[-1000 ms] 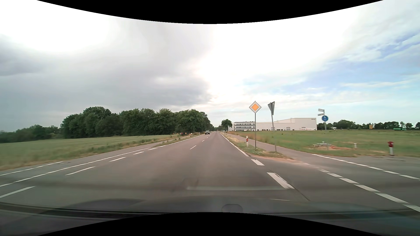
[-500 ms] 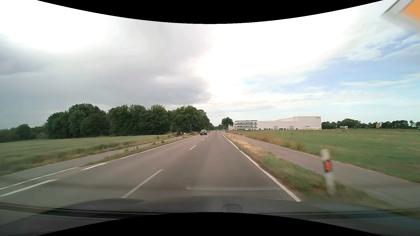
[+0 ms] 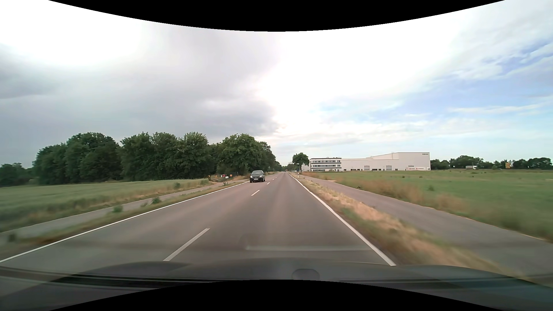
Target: Follow the waypoints while adhering to traffic rules and regulations
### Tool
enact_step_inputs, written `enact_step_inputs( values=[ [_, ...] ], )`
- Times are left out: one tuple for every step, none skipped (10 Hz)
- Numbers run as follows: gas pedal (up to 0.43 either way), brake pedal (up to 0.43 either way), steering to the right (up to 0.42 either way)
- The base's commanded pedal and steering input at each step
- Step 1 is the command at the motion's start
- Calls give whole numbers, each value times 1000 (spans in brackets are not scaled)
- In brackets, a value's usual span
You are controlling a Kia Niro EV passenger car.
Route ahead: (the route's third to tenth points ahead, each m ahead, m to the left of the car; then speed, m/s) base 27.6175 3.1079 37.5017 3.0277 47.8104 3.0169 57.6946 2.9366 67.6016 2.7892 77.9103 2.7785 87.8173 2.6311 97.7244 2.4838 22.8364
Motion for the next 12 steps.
enact_step_inputs(
  values=[
    [240,0,-2],
    [240,0,-2],
    [240,0,-2],
    [240,0,-2],
    [240,0,-2],
    [240,0,-2],
    [240,0,-2],
    [240,0,-2],
    [240,0,-2],
    [240,0,-2],
    [240,0,-2],
    [240,0,-1]
  ],
)
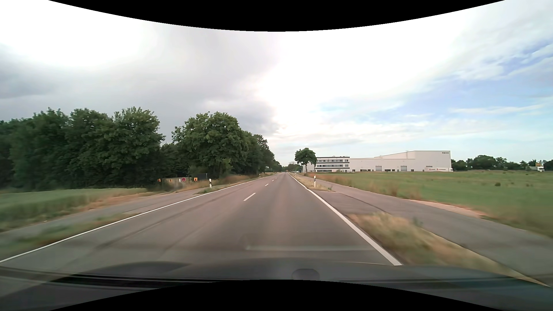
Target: Follow the waypoints while adhering to traffic rules and regulations
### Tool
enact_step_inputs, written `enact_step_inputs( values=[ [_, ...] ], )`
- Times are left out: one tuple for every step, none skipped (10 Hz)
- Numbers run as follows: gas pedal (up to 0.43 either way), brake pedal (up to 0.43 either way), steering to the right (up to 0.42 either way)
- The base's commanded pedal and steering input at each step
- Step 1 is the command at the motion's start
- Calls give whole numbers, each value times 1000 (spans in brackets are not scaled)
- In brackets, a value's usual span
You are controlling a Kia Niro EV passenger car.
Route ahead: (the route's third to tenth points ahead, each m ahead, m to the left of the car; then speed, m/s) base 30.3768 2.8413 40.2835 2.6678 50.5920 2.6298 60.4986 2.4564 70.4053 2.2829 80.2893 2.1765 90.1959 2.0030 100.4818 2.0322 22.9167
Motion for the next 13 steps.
enact_step_inputs(
  values=[
    [240,0,-2],
    [240,0,-2],
    [248,0,-1],
    [248,0,-1],
    [260,0,-1],
    [280,0,-2],
    [299,0,-2],
    [299,0,-2],
    [299,0,-2],
    [299,0,-1],
    [299,0,-1],
    [299,0,-1],
    [299,0,-2]
  ],
)
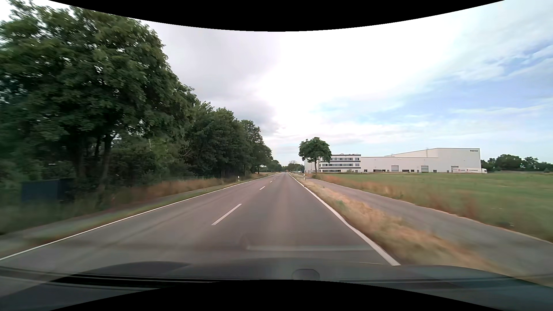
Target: Follow the waypoints while adhering to traffic rules and regulations
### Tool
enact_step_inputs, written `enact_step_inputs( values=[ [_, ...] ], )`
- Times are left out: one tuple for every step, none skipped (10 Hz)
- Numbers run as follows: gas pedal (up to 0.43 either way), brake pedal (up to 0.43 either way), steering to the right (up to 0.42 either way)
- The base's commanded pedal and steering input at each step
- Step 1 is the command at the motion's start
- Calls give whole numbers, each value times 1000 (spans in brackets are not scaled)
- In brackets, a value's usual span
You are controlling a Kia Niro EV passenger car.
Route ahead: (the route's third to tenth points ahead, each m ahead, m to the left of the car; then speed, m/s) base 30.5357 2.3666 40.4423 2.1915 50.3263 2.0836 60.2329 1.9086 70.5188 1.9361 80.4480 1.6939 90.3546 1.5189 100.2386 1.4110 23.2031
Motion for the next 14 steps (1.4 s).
enact_step_inputs(
  values=[
    [299,0,-1],
    [299,0,-1],
    [299,0,-1],
    [299,0,-1],
    [299,0,-1],
    [299,0,-1],
    [299,0,-1],
    [299,0,-1],
    [299,0,-1],
    [299,0,-1],
    [299,0,-1],
    [299,0,-1],
    [299,0,-1],
    [299,0,-1]
  ],
)
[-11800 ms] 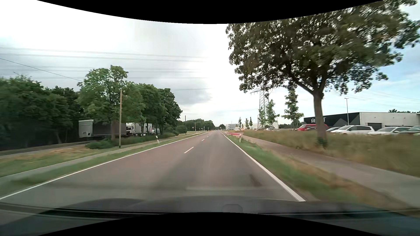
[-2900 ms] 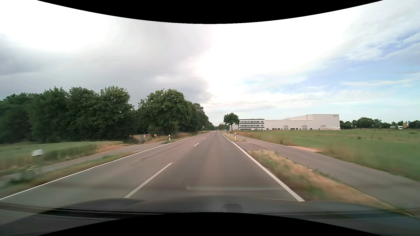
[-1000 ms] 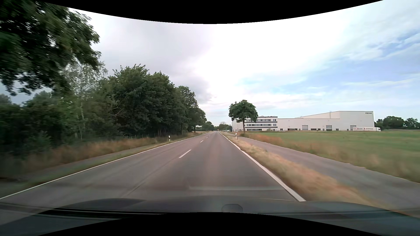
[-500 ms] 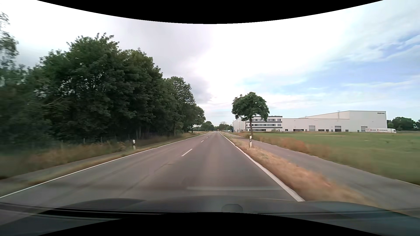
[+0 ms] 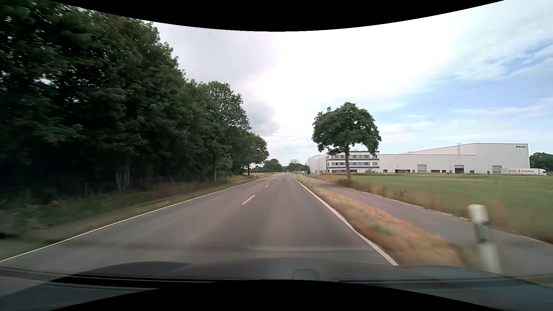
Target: Follow the waypoints while adhering to traffic rules and regulations
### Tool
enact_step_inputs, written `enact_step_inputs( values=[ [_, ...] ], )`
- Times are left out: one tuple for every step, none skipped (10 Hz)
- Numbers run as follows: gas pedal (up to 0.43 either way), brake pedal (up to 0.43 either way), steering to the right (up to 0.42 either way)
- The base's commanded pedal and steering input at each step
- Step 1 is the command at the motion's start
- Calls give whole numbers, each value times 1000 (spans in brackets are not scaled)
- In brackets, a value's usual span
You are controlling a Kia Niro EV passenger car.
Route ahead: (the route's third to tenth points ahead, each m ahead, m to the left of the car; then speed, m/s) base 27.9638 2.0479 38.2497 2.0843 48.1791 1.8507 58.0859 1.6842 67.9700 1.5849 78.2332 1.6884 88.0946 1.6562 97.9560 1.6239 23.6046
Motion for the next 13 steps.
enact_step_inputs(
  values=[
    [299,0,-1],
    [299,0,-1],
    [299,0,-1],
    [299,0,-1],
    [299,0,-1],
    [299,0,-2],
    [299,0,-1],
    [299,0,-1],
    [299,0,-1],
    [299,0,-1],
    [299,0,-2],
    [299,0,-2],
    [299,0,-1]
  ],
)
